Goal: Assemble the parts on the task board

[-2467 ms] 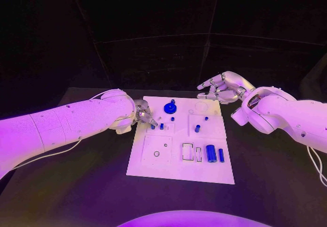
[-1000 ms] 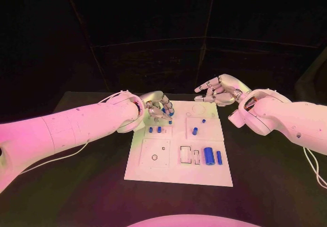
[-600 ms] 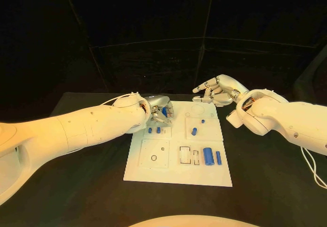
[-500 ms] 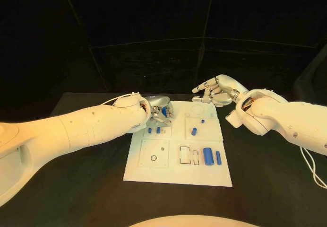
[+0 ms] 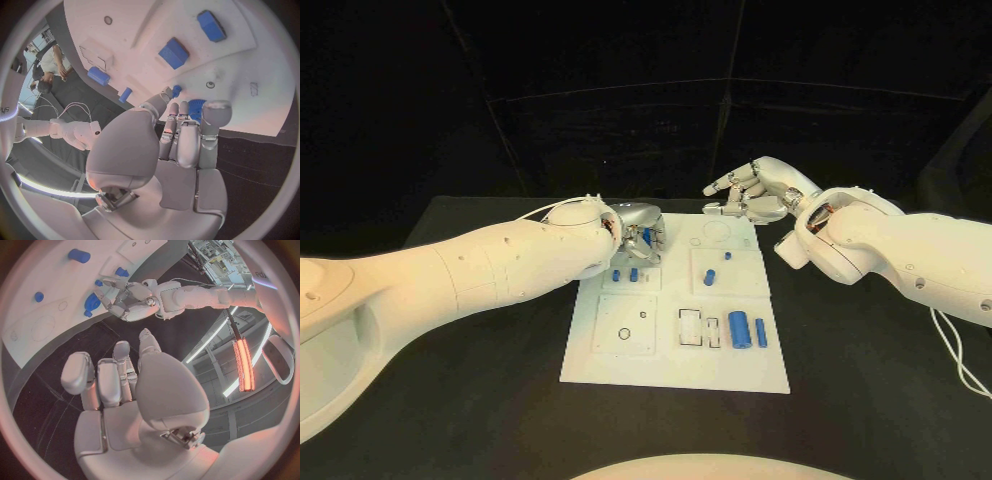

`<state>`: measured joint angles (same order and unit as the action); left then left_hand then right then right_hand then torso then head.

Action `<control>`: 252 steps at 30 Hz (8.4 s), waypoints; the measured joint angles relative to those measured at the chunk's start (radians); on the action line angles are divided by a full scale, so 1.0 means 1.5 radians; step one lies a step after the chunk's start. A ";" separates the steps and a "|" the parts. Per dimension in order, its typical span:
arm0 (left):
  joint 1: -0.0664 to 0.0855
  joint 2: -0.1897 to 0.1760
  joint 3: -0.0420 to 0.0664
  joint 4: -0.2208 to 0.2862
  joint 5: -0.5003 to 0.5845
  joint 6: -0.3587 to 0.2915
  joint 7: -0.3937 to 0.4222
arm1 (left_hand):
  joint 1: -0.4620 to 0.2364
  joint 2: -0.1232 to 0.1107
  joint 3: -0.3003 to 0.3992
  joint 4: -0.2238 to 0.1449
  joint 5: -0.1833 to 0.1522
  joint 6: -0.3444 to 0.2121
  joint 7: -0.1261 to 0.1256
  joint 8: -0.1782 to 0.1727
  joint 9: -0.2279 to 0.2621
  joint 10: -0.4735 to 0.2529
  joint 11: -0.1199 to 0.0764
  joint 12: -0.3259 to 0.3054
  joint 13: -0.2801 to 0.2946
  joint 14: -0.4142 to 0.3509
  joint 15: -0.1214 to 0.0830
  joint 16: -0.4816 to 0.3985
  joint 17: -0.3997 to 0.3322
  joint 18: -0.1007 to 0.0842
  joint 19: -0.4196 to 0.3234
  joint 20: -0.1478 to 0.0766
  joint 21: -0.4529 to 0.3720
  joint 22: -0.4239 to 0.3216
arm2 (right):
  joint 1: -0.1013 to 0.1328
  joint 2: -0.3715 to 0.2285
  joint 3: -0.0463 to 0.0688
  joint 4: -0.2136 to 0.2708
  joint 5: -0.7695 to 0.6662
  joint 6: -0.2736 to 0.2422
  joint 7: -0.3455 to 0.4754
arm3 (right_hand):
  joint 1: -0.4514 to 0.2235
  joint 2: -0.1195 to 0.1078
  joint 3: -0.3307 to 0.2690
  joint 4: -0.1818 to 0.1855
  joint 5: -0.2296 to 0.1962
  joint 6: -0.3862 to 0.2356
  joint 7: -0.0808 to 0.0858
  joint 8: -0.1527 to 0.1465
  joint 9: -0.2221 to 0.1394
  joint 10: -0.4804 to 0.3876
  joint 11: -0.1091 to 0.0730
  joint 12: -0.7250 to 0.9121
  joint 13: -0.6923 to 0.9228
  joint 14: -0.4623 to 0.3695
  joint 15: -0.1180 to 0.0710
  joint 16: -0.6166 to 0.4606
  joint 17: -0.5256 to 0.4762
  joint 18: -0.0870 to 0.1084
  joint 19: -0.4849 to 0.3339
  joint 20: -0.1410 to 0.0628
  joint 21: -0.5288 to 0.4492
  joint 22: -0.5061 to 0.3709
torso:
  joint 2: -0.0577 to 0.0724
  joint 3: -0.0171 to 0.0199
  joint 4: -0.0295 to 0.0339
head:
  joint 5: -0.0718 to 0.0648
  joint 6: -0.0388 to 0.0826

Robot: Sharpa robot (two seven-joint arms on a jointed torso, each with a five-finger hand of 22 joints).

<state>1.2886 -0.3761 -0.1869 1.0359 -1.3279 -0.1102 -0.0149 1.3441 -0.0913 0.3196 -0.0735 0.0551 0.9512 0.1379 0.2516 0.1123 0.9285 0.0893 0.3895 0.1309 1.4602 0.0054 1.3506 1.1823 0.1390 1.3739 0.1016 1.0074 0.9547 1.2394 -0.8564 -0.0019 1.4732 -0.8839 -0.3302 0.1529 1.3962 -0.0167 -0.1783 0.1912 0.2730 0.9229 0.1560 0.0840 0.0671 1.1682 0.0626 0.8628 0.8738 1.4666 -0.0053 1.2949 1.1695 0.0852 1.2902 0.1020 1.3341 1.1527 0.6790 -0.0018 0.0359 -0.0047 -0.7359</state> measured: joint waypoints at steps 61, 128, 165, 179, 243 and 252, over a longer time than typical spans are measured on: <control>-0.003 0.023 0.002 -0.019 -0.017 0.039 -0.027 | -0.004 0.021 0.118 -0.029 -0.001 0.084 -0.008 -0.056 -0.025 0.141 -0.020 -0.081 -0.043 0.002 -0.014 0.013 -0.022 -0.010 0.018 -0.013 0.070 0.080 | 0.000 0.004 0.000 -0.001 0.000 0.000 0.000 | 0.000 0.007 -0.002 -0.002 0.000 0.000 0.000 0.000 0.001 0.000 0.000 0.000 0.001 0.000 0.000 0.000 0.000 0.000 0.000 0.000 -0.003 0.000 | -0.001 -0.0005 0.0005 | -0.004 0.001; -0.009 -0.091 0.023 0.051 0.046 0.020 -0.006 | -0.022 0.003 0.136 -0.037 -0.001 0.082 -0.002 -0.079 -0.028 0.148 -0.013 -0.121 -0.043 0.002 -0.014 0.016 -0.033 -0.010 0.020 -0.010 0.077 0.084 | 0.000 0.003 0.000 -0.003 0.000 0.000 0.001 | 0.004 0.011 -0.002 -0.002 0.000 0.000 0.000 0.003 0.000 0.000 0.000 0.000 -0.001 0.000 0.000 0.000 0.000 0.000 0.000 0.000 -0.003 0.000 | -0.004 -0.0010 0.0051 | 0.001 0.005; -0.009 -0.080 0.023 0.037 0.047 0.061 -0.043 | -0.038 -0.013 0.134 -0.035 -0.001 -0.002 0.005 -0.126 -0.034 0.135 -0.005 -0.151 -0.043 0.002 -0.009 0.013 -0.048 -0.010 0.013 -0.004 0.069 0.081 | 0.000 0.002 0.000 -0.004 0.000 0.000 -0.003 | 0.004 0.011 -0.009 -0.004 -0.003 -0.001 0.000 0.003 0.001 -0.033 0.004 -0.044 -0.045 0.000 0.000 -0.019 -0.017 0.000 -0.017 0.000 -0.020 -0.023 | -0.005 -0.0014 0.0054 | -0.001 0.005; -0.008 -0.123 0.027 0.052 0.055 0.020 -0.033 | -0.038 -0.020 0.122 -0.036 -0.001 -0.052 0.018 -0.123 -0.030 0.102 0.007 -0.170 -0.043 0.005 -0.002 0.009 -0.062 -0.010 0.004 0.003 0.044 0.059 | 0.000 0.002 0.000 -0.034 -0.187 0.067 -0.111 | 0.110 0.036 0.002 -0.042 -0.049 0.056 -0.005 0.029 0.003 -0.086 0.008 -0.349 -0.331 -0.008 0.001 -0.146 -0.153 0.026 -0.052 0.000 -0.096 -0.117 | -0.006 -0.0019 0.0063 | -0.007 0.008; -0.008 -0.303 0.028 0.248 0.825 -0.029 0.343 | -0.035 -0.007 0.111 -0.025 -0.001 0.022 0.036 -0.094 -0.028 0.102 0.019 -0.139 -0.040 -0.101 0.015 -0.119 -0.301 0.025 -0.123 0.016 -0.189 -0.159 | -0.063 0.051 0.002 -0.071 -0.558 0.133 -0.182 | 0.132 0.025 0.285 -0.107 -0.140 0.121 -0.005 -0.010 0.000 0.007 0.014 -0.505 -0.542 0.000 0.002 -0.065 -0.078 0.005 0.028 0.001 0.011 0.037 | -0.004 -0.0014 0.0047 | -0.033 0.003; -0.008 -0.307 0.028 0.248 0.826 -0.031 0.341 | -0.035 -0.007 0.111 -0.025 -0.001 0.022 0.036 -0.094 -0.029 0.102 0.019 -0.139 -0.040 -0.104 0.013 -0.119 -0.303 0.025 -0.123 0.016 -0.189 -0.160 | -0.067 0.027 0.000 -0.047 -0.533 0.118 -0.182 | 0.048 -0.038 0.457 -0.146 -0.140 0.128 -0.001 -0.012 0.000 0.025 0.013 -0.523 -0.538 0.000 0.002 -0.058 -0.083 0.005 0.028 0.001 0.021 0.048 | -0.005 -0.0014 0.0047 | -0.033 0.002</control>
<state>1.2764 -0.8366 -0.1452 1.4072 -0.0888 -0.1566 0.4965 1.2909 -0.1016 0.4858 -0.1107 0.0540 0.9844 0.1925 0.1101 0.0691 1.0810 0.1180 0.1817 0.0708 1.3044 0.0249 1.1726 0.7272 0.1769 1.1891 0.1255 0.7242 0.7153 1.1385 -0.8160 -0.0023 1.4026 -1.6827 -0.1528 -0.1200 1.4675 -0.0734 0.5075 -0.0273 0.0632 1.1145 0.1542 0.0655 0.0673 1.2063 0.0821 0.0789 0.0666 1.4667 -0.0018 1.2081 1.0448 0.0926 1.3317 0.1036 1.3650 1.2240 0.6714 -0.0039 0.0430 -0.0547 -0.7325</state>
